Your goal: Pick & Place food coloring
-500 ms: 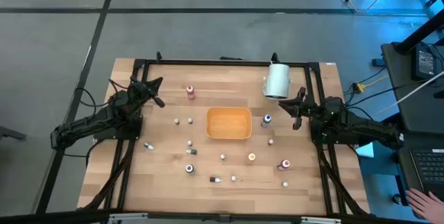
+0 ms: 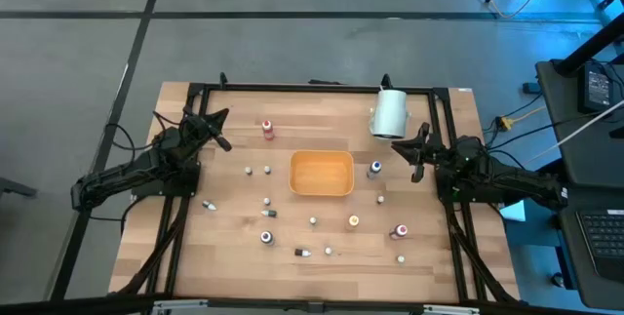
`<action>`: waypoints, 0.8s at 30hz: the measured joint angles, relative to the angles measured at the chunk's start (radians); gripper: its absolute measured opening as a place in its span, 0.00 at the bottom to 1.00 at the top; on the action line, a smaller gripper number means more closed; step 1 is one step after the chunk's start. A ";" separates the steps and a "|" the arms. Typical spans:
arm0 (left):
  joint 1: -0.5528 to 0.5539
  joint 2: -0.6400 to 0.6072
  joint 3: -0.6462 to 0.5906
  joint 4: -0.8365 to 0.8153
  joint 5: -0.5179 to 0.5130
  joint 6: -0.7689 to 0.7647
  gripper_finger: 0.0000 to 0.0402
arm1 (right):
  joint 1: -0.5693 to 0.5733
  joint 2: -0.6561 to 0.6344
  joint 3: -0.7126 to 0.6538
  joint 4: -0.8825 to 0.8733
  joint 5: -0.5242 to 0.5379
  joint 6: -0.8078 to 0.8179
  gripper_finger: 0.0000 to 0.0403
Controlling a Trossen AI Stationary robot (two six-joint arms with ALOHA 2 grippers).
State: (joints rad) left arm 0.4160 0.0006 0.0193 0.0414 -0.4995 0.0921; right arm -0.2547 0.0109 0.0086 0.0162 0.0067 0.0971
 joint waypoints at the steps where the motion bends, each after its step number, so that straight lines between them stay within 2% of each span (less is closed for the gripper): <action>1: 0.000 0.000 0.000 0.000 0.000 0.000 0.02 | 0.000 0.000 0.000 0.000 0.000 0.000 0.14; 24: 0.000 0.000 0.000 0.000 0.000 0.000 0.02 | 0.000 0.000 0.000 0.000 0.000 0.000 0.14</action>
State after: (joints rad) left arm 0.4163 0.0006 0.0195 0.0415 -0.4999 0.0921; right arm -0.2549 0.0109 0.0086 0.0162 0.0067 0.0971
